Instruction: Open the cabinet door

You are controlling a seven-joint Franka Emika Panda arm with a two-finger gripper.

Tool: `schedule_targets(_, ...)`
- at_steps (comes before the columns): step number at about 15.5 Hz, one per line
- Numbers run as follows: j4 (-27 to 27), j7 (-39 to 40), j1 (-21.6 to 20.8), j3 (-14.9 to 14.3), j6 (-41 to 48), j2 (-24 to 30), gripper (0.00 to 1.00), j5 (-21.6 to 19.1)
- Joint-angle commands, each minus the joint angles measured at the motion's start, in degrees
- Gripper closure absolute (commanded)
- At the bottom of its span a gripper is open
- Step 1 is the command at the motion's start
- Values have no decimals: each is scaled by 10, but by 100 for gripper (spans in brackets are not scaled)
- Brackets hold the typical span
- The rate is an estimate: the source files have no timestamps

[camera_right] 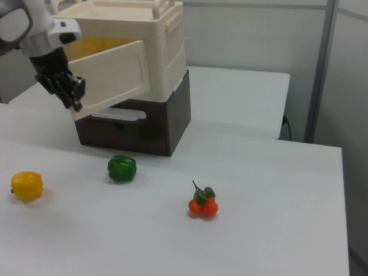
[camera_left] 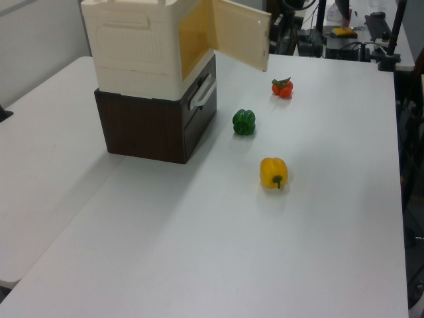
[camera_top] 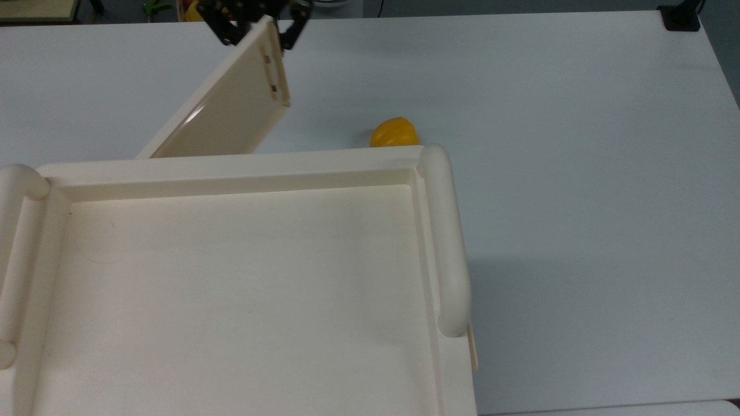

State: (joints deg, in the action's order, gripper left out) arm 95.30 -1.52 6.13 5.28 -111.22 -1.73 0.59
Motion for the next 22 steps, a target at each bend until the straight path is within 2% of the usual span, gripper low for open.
schedule_targets(1,16,27,31,-18,88,47,32,-3)
schedule_targets(4,15,75,42,-40,150,72,0,-2)
schedule_targets(7,6,70,44,-44,188,91,0,-2)
schedule_targets(9,-3,67,35,-37,193,91,0,-7)
schedule_targets(13,-2,36,12,-7,181,87,0,-48)
schedule_targets(16,4,37,-8,-2,143,79,0,-75)
schedule_targets(18,8,39,-18,-3,111,60,0,-74)
schedule_targets(22,8,39,-24,-4,109,51,0,-67)
